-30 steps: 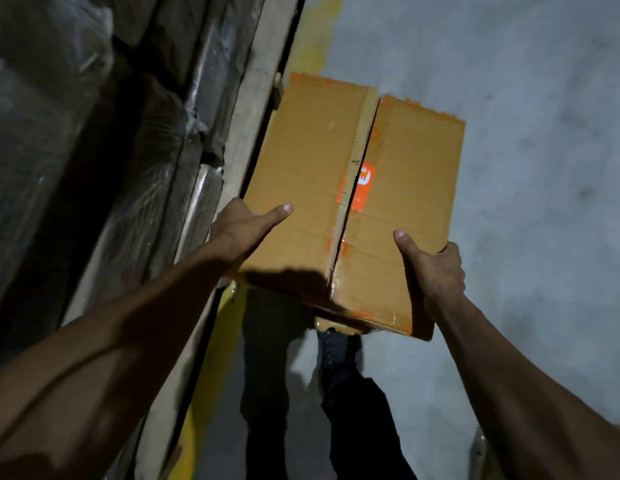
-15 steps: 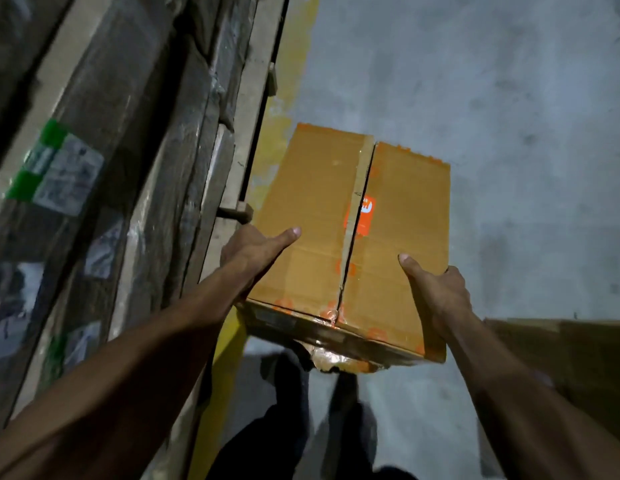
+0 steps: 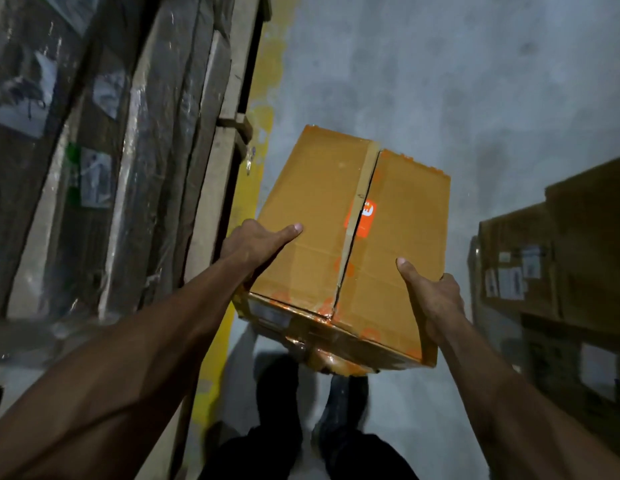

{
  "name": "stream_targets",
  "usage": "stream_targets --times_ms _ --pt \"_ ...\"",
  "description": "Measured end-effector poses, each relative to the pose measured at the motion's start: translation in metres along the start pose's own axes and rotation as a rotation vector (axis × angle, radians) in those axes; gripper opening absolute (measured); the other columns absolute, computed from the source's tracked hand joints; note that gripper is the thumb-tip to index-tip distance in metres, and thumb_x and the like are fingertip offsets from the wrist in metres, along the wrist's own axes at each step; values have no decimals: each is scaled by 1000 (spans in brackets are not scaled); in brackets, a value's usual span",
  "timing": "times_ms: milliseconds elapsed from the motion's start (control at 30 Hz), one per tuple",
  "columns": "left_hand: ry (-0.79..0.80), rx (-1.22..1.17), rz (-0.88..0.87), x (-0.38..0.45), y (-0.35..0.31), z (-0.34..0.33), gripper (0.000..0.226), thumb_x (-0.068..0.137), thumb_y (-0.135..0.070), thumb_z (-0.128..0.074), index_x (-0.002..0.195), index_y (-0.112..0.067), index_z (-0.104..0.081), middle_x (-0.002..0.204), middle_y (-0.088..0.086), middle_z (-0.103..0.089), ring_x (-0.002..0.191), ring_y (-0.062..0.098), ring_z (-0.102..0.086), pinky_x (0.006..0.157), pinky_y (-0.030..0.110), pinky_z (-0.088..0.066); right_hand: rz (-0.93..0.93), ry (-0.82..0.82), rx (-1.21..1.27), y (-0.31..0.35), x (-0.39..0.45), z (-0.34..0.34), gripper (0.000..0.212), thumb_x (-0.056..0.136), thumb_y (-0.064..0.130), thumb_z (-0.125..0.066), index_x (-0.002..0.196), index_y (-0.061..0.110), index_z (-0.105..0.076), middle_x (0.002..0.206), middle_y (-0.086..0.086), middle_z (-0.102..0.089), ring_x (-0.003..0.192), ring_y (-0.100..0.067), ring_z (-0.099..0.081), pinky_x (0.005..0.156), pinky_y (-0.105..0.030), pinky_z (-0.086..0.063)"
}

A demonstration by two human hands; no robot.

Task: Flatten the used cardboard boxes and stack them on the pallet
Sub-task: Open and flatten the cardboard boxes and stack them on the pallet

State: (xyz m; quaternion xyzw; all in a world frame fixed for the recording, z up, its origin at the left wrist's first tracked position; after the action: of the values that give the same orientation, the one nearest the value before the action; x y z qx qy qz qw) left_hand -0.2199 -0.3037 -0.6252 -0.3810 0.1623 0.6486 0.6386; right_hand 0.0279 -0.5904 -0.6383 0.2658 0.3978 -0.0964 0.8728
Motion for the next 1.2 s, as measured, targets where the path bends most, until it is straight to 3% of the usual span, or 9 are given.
stream_targets --times_ms 167,333,533,633,800,900,1000,1200 --pt "12 -3 20 -27 61 -24 91 69 -86 -59 112 -6 -60 119 16 -65 103 36 -60 83 39 -49 -21 -7 -53 -59 -26 -14 97 66 80 -71 135 16 -46 128 -12 -59 115 -38 -55 98 -54 -47" --pt "-1 -21 20 -33 125 -50 111 59 -97 -51 127 -9 -58 121 14 -65 105 37 -61 89 43 -52 -1 -71 -73 -110 -45 -39 96 69 80 -68 137 16 -46 130 -13 -58 118 -39 -54 99 -52 -47" --pt "-34 -120 -30 -39 186 -87 119 45 -100 -46 124 -12 -59 119 10 -67 105 35 -62 92 46 -53 38 -120 -70 -174 -62 -75 94 75 79 -65 142 19 -40 137 -11 -53 124 -38 -50 101 -52 -42" --pt "-52 -117 -39 -37 210 -107 114 49 -99 -47 122 -12 -60 120 9 -67 105 35 -63 89 43 -53 72 -142 -56 -198 -58 -87 92 77 77 -64 143 20 -39 139 -11 -53 126 -39 -50 102 -51 -41" --pt "-105 -146 -84 -36 226 -132 102 75 -82 -57 140 -4 -43 138 14 -54 122 37 -53 87 39 -42 123 -165 -66 -221 -50 -95 94 75 79 -63 144 22 -37 139 -12 -53 126 -40 -49 104 -53 -41" --pt "-160 -123 -61 -40 231 -130 101 73 -84 -55 138 -7 -45 134 12 -57 119 36 -56 90 44 -46 95 -224 -105 -227 -50 -91 93 75 82 -60 143 22 -38 137 -13 -55 124 -41 -50 103 -52 -41" --pt "-264 -139 -181 -31 262 -164 99 71 -88 -51 129 -9 -50 126 10 -60 112 36 -58 87 46 -49 202 -237 -94 -270 -38 -120 93 77 82 -57 142 19 -39 136 -14 -55 123 -42 -51 101 -51 -41" --pt "-234 -161 -165 -31 265 -167 91 74 -85 -52 126 -10 -50 122 8 -61 109 35 -59 86 44 -49 215 -225 -53 -271 -35 -122 93 78 82 -56 144 18 -36 137 -13 -54 124 -40 -51 102 -53 -42"
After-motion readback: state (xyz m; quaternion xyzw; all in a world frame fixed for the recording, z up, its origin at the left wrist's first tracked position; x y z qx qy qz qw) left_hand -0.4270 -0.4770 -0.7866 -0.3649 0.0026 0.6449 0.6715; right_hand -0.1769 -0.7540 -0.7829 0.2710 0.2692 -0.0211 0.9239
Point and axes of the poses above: each hand's wrist, its own x-axis towards the middle knuckle, its own z-axis out of the back of the hand, y = z × x, the point moved 10 cm from there along x, towards the middle knuckle
